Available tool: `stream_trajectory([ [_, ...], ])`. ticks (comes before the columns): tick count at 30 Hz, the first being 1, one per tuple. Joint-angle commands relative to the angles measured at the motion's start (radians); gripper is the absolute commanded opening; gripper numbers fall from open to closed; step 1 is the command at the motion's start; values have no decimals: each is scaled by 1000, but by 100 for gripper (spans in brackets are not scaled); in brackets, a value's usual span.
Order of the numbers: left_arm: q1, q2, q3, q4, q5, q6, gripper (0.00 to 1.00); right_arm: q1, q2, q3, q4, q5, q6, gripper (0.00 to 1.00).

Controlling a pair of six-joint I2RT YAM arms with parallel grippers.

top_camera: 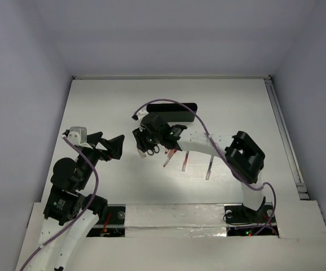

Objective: Sort the stationery into containers
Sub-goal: Pick up the stationery from the center of the board.

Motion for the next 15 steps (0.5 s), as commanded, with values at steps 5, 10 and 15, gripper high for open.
stream_trajectory([
  [5, 5, -14, 23, 29, -15, -12, 99, 11, 132, 166, -125, 81, -11, 51],
  [10, 5, -17, 25, 27, -12, -12, 99, 11, 193, 221, -166, 86, -11, 53],
  [15, 5, -15, 22, 30, -6, -11, 99, 11, 218, 230, -176, 78, 1, 49],
])
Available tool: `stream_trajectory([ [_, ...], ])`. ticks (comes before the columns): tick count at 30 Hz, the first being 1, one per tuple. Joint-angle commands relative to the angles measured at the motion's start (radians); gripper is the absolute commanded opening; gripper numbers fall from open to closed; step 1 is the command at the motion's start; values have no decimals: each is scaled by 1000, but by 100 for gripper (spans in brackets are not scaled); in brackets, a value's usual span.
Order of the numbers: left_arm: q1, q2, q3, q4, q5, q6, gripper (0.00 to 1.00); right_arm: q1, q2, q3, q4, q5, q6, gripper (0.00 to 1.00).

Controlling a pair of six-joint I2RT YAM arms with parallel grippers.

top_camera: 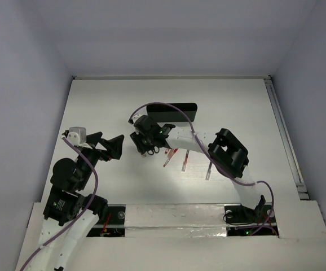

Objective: Sort the stationery into containers
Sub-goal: Pick up the stationery from the center of the board.

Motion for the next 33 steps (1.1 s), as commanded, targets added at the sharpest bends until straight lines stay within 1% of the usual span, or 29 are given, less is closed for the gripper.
stream_trajectory([
  [1, 5, -12, 22, 32, 2, -7, 99, 5, 13, 45, -22, 9, 4, 47],
  [3, 5, -12, 20, 33, 4, -8, 99, 14, 16, 42, -27, 6, 7, 44],
  [8, 5, -15, 20, 35, 8, -7, 99, 26, 8, 28, -20, 6, 13, 43],
  [19, 5, -18, 17, 38, 14, -7, 99, 45, 51, 55, -39, 1, 23, 44],
  [27, 5, -21, 17, 39, 19, -5, 99, 54, 59, 68, -48, 60, 23, 44],
  [33, 5, -21, 17, 41, 22, -4, 99, 54, 12, 47, -34, 101, 23, 43],
])
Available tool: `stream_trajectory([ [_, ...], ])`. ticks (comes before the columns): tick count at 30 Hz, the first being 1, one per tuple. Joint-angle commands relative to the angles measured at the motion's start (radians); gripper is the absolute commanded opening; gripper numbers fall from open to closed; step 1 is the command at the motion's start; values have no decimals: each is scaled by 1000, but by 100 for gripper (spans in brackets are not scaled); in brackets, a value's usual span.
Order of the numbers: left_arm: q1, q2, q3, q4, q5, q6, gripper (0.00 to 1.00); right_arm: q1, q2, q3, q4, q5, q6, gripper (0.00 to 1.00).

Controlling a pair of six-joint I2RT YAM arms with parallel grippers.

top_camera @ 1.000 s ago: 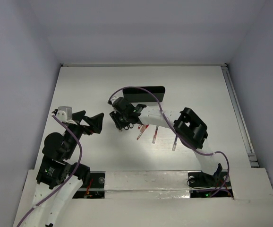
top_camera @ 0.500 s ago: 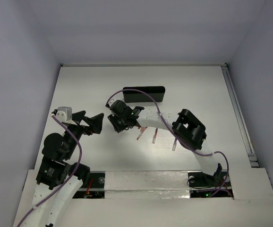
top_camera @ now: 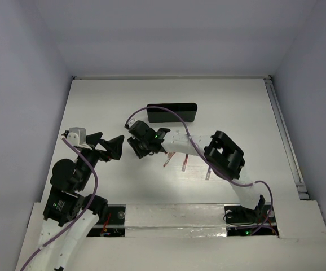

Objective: Sort the stationery into containers
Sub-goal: Pick up the stationery from the center of the board.

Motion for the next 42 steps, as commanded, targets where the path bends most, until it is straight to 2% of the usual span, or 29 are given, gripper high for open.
stream_trajectory([
  [1, 5, -14, 17, 41, 17, -3, 99, 8, -33, 12, 6, 46, 2, 43],
  [6, 5, -14, 16, 44, 22, -5, 99, 8, -55, -1, 14, 64, 8, 43],
  [10, 5, -14, 16, 45, 26, -2, 99, 8, -38, -1, 7, 85, 15, 49],
  [15, 5, -14, 13, 47, 29, -2, 99, 8, -32, -11, 24, 88, 28, 50],
  [20, 5, -14, 13, 47, 33, -2, 99, 8, -50, -10, 20, 69, 25, 44],
  [22, 5, -14, 13, 47, 33, 0, 99, 17, -76, -16, 18, 62, 21, 37],
  [24, 5, -13, 14, 47, 34, 0, 99, 17, -105, -27, 23, 52, 23, 37],
  [27, 5, -14, 13, 48, 36, 0, 99, 17, -125, -36, 26, 50, 23, 38],
  [31, 5, -14, 13, 48, 37, 0, 99, 17, -115, -37, 27, 59, 21, 48],
  [42, 5, -13, 11, 50, 39, 0, 99, 8, -47, 1, 6, 87, 3, 50],
])
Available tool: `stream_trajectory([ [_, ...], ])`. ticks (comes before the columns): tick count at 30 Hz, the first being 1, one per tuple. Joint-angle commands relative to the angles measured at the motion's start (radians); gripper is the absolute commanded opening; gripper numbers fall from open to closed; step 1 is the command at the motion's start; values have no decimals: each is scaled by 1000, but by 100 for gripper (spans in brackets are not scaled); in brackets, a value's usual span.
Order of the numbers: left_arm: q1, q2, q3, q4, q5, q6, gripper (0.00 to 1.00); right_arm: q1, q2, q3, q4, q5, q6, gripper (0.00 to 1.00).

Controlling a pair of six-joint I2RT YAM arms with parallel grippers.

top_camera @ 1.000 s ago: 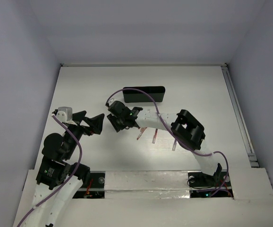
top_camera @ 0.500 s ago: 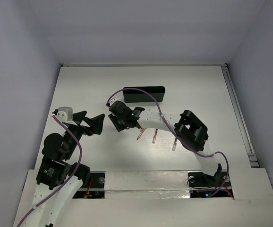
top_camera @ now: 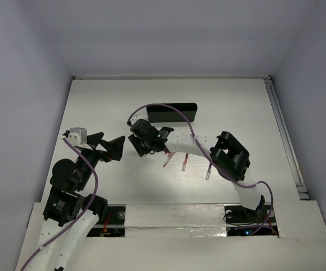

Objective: Sort the stationery into containers
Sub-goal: Pick up the stationery from the center of the board.

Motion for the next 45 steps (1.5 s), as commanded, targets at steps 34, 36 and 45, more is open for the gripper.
stream_trajectory([
  [34, 5, -14, 11, 53, 21, 1, 99, -38, -207, -60, 160, -11, -53, 24],
  [36, 5, -17, 13, 53, 21, 1, 99, -99, -247, -65, 159, 13, -67, 24],
  [45, 5, -24, 9, 58, 32, 3, 99, -345, -312, -84, 164, -19, -91, 24],
])
